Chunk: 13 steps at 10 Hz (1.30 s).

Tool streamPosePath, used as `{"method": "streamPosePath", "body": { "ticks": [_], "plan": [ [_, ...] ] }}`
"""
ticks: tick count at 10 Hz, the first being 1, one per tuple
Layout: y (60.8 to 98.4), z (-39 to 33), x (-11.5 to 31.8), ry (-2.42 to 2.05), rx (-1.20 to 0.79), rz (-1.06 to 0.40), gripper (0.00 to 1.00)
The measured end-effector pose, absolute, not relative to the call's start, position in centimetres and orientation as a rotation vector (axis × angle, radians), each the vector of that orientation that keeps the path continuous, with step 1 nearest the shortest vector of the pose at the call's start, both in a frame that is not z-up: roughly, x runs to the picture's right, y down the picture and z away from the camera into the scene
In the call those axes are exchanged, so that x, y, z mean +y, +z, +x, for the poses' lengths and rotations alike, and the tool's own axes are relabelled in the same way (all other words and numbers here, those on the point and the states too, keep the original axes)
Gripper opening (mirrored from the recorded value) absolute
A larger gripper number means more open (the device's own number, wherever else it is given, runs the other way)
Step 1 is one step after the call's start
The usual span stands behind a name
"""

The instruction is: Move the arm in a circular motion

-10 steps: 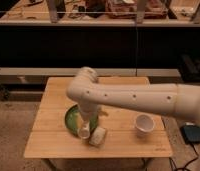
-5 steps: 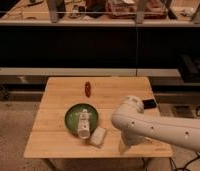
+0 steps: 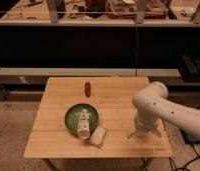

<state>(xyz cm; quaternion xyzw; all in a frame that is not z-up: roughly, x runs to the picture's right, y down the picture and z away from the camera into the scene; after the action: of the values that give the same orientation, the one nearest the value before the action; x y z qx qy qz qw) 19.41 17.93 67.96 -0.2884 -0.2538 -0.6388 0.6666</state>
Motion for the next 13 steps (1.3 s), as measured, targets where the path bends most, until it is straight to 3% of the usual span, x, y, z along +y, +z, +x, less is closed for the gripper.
{"method": "streamPosePath", "body": {
  "ticks": [4,6,10,13],
  "plan": [
    [72.7,5.5,-1.7,-1.365,-0.669,-0.328,0.8],
    [74.9,1.4,-6.3,-1.351,-0.682,-0.289,0.8],
    [77.7,-5.9,-9.3,-1.462,-0.678,-0.279,0.8],
    [76.3,-10.3,-7.7,-1.639,-0.68,-0.273,0.8]
  ]
}}
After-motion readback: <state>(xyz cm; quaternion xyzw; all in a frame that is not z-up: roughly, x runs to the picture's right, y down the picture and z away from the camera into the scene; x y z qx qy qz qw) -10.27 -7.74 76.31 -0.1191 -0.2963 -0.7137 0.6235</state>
